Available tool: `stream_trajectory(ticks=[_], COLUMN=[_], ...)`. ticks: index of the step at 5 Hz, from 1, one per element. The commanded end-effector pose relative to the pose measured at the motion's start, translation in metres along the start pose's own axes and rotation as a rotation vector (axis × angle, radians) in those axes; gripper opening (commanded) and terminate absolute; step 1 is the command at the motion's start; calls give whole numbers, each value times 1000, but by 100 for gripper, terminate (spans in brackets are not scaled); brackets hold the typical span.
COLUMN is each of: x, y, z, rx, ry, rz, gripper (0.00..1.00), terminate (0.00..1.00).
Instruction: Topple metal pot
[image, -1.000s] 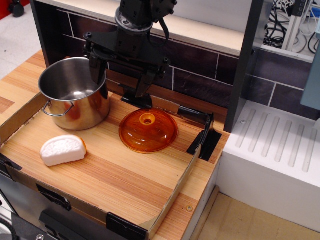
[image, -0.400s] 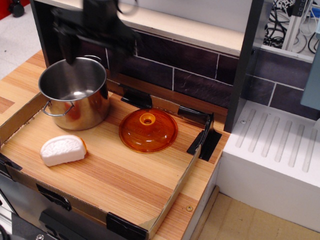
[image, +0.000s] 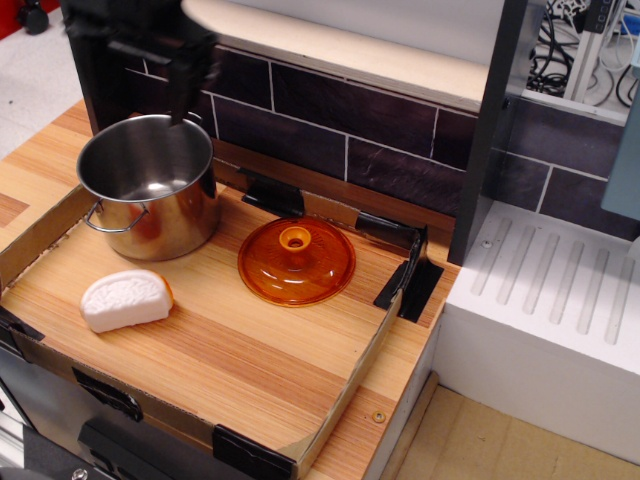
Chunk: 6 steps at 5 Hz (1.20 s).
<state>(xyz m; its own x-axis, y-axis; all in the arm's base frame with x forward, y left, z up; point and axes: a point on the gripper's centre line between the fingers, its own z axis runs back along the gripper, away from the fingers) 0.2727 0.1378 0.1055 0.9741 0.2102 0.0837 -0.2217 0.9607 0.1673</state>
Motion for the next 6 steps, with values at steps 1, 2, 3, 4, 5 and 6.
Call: stream_trajectory(ticks=[1, 2, 3, 4, 5, 6], x=[12, 9, 7, 7, 6, 10], y=[33, 34, 31, 32, 31, 33], z=[-20, -34, -46, -50, -52, -49], rx=[63, 73, 72, 82, 86, 94], ry=[-82, -60, -35, -18, -17, -22], rz=[-12, -35, -65, -83, -71, -29], gripper=[100, 100, 100, 100, 0, 0], terminate=[0, 0, 0, 0, 0, 0])
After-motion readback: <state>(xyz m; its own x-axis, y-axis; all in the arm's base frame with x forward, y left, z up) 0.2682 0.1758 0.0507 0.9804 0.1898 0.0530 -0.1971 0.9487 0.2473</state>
